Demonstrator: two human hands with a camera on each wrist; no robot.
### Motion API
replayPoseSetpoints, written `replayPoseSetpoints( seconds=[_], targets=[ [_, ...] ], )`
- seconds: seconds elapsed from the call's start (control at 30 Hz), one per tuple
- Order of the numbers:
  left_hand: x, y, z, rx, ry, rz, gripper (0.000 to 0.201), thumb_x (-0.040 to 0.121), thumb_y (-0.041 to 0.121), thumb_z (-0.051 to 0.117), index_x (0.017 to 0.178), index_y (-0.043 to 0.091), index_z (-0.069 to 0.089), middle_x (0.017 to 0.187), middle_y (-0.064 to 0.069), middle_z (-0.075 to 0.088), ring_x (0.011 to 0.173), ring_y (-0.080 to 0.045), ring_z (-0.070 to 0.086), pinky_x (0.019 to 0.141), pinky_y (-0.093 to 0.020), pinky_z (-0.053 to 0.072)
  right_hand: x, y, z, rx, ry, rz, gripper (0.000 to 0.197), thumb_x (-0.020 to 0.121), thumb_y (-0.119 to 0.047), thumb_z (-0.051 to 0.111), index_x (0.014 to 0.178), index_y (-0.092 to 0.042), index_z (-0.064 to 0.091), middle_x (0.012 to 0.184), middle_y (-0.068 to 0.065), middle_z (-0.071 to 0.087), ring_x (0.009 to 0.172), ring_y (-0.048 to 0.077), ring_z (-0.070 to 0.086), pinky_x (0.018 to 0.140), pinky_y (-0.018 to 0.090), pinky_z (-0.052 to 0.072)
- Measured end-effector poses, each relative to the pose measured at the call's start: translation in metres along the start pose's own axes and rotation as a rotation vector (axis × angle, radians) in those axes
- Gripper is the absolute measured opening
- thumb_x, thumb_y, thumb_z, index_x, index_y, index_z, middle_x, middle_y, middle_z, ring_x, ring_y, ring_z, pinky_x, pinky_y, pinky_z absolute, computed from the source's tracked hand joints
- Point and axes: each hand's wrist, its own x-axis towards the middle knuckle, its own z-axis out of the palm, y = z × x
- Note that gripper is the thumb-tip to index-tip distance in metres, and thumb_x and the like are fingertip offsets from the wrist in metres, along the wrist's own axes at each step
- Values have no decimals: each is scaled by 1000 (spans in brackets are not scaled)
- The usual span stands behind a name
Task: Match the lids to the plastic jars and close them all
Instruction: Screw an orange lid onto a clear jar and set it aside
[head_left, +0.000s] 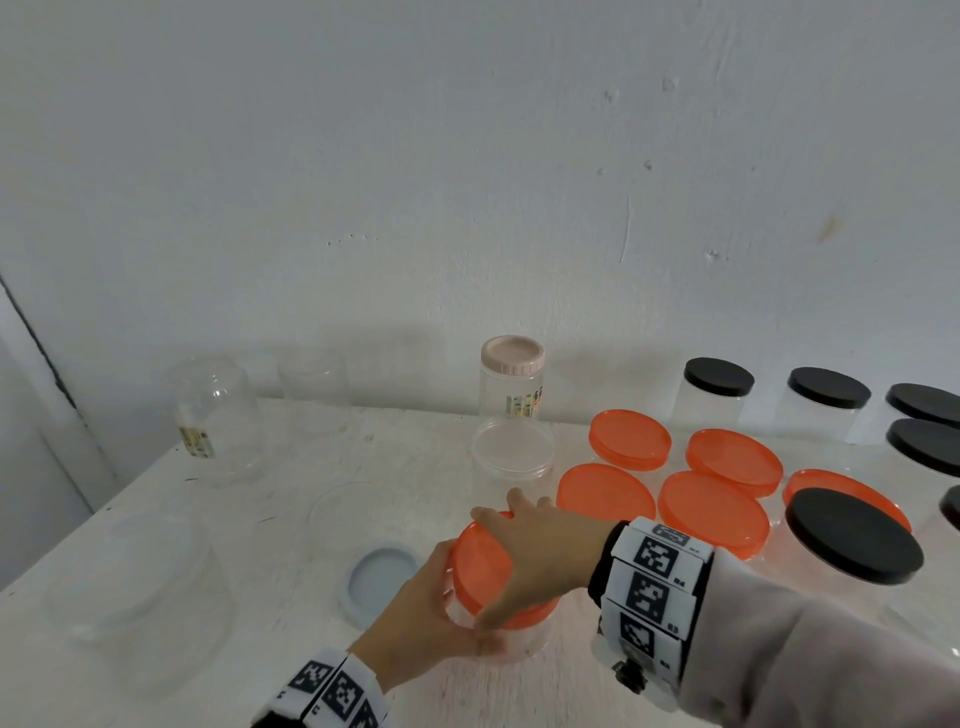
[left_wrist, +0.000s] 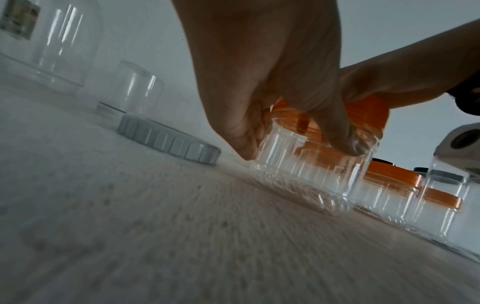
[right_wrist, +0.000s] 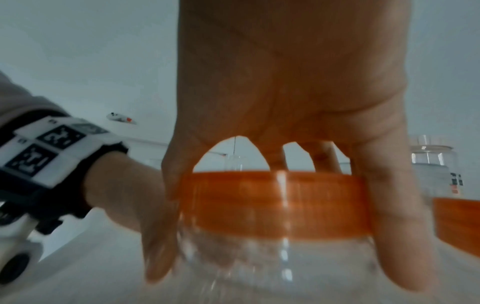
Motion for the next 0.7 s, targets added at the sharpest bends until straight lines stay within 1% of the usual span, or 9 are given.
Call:
replayPoseSetpoints(
  seconds=[0.07,0.13,0.23,0.3,0.37,0.43,0.57,0.7],
  targets=[
    [1,-1,0,18,-4,4,112,36,55,89,129,40,29,131,11,50,120,-11,52,102,-34,47,0,-1,-7,-52,-45,-23,113,62,-71,73,148,-40,7,143,3,25,129,34,32,97,54,43],
    [1,1,1,61,-3,-6,114,39,52,89,132,38,25,131,11,49,120,-11,52,103,-34,46,2,-2,-10,-78,-50,-49,109,64,-66,76,147,-41,10,141,5,27,128,34,35,96,52,44],
    [2,5,3,161,36,-1,110,54,41,91,137,31,21,130,9,49,120,-11,51,103,-34,45,4,-2,-12,-98,-32,-84,104,65,-61,77,146,-40,15,137,6,30,124,33,38,92,49,45],
    [2,8,5,201,57,3,106,58,38,90,138,29,20,130,8,49,120,-11,51,103,-33,45,4,1,-13,-113,-25,-103,102,66,-59,77,145,-40,16,135,5,31,122,32,39,89,47,45],
    [1,11,6,218,66,1,104,59,39,89,137,30,20,130,9,49,119,-10,50,103,-31,45,5,3,-14,-125,-19,-122,101,67,-58,78,144,-40,16,134,4,32,120,31,40,86,44,45],
    [1,13,7,237,73,-4,104,58,43,89,135,32,20,128,12,48,117,-8,50,102,-29,45,4,4,-15,-136,-21,-141,99,67,-56,78,144,-40,17,132,4,33,118,31,40,85,43,45],
    [1,11,6,187,73,7,104,54,44,90,132,35,22,124,14,52,115,-7,53,100,-29,47,3,5,-18,-156,-38,-167,100,68,-51,79,144,-41,16,132,4,33,119,30,40,90,49,47],
    [1,6,4,129,52,29,106,50,46,91,133,36,25,123,14,55,114,-4,54,100,-30,47,4,4,-21,-196,-65,-201,103,68,-42,82,146,-42,14,134,2,32,121,28,37,91,51,46]
  ],
)
